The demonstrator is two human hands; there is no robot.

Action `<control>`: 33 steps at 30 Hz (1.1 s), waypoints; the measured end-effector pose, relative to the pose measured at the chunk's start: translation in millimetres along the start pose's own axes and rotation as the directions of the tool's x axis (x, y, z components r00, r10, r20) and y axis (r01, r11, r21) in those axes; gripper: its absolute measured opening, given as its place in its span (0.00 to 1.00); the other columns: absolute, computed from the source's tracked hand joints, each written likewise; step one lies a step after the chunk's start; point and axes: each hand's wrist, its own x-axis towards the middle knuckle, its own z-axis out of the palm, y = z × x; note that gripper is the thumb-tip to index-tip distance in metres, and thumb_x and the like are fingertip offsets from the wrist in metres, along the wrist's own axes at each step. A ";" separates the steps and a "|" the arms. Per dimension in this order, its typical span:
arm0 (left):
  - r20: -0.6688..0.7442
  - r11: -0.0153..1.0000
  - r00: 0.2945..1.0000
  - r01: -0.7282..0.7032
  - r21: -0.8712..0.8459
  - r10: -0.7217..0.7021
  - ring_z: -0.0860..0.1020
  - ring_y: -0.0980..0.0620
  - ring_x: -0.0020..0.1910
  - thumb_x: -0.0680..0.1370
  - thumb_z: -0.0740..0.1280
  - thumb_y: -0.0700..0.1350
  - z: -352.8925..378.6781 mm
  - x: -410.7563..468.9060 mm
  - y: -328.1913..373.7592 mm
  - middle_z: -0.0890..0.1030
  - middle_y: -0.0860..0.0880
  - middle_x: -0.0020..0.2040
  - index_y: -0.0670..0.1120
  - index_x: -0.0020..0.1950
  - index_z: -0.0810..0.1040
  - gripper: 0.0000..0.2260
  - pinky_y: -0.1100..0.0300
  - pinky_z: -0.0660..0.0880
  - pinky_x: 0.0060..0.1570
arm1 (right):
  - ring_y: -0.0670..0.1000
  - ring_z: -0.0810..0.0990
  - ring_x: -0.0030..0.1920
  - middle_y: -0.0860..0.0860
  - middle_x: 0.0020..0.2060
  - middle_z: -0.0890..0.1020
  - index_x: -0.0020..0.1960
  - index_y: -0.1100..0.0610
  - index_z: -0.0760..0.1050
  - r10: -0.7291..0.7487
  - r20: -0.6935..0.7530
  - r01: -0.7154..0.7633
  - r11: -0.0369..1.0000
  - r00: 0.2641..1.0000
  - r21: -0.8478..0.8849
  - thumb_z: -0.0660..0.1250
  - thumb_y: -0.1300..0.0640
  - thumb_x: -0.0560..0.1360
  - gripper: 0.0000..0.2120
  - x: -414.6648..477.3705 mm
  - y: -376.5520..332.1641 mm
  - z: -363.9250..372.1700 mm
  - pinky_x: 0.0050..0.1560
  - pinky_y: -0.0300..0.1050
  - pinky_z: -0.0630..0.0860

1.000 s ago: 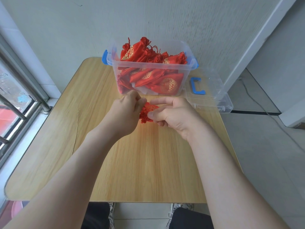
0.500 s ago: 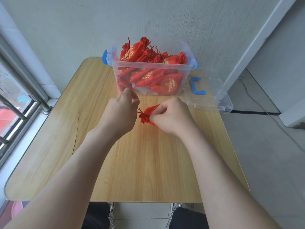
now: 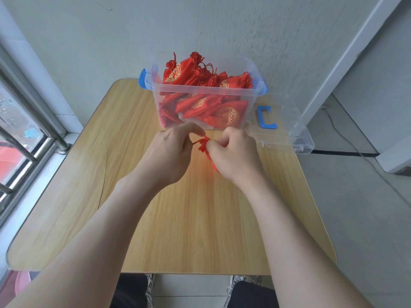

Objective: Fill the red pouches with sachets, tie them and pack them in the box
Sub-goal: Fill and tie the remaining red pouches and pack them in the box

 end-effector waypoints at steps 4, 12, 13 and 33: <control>0.106 0.998 0.993 -0.036 -0.058 0.042 0.71 0.54 0.58 0.77 0.64 0.44 3.2 -4.6 3.6 0.75 0.55 0.55 0.52 0.69 0.76 0.20 0.60 0.69 0.60 | 0.52 0.82 0.36 0.50 0.31 0.82 0.34 0.56 0.70 0.039 0.027 -0.046 0.932 0.999 0.360 0.69 0.52 0.72 0.13 2.7 -5.5 -7.6 0.42 0.50 0.84; 0.009 0.943 0.987 0.157 -0.293 -0.162 0.82 0.53 0.50 0.79 0.65 0.50 -7.7 -2.1 4.3 0.83 0.53 0.48 0.49 0.53 0.77 0.07 0.54 0.77 0.49 | 0.53 0.89 0.50 0.54 0.51 0.89 0.61 0.59 0.81 -0.080 0.150 -0.043 0.739 0.985 0.673 0.74 0.54 0.78 0.15 -3.8 -18.0 -10.2 0.50 0.54 0.86; -0.034 0.936 0.981 0.172 -0.308 -0.191 0.82 0.50 0.49 0.80 0.66 0.51 -7.6 -1.3 1.6 0.83 0.52 0.48 0.48 0.53 0.76 0.08 0.50 0.79 0.50 | 0.50 0.89 0.51 0.52 0.52 0.89 0.64 0.56 0.78 -0.085 0.088 0.009 0.769 0.992 0.639 0.77 0.56 0.77 0.18 -4.0 -16.9 -5.6 0.53 0.52 0.86; -0.064 0.987 0.989 0.130 -0.095 -0.136 0.80 0.52 0.48 0.78 0.68 0.40 5.6 5.0 -16.0 0.80 0.51 0.57 0.49 0.56 0.82 0.09 0.74 0.70 0.48 | 0.46 0.86 0.58 0.43 0.57 0.86 0.65 0.55 0.84 -0.068 -0.523 0.273 0.906 0.850 0.325 0.65 0.66 0.76 0.20 67.6 -36.0 -1.3 0.61 0.51 0.83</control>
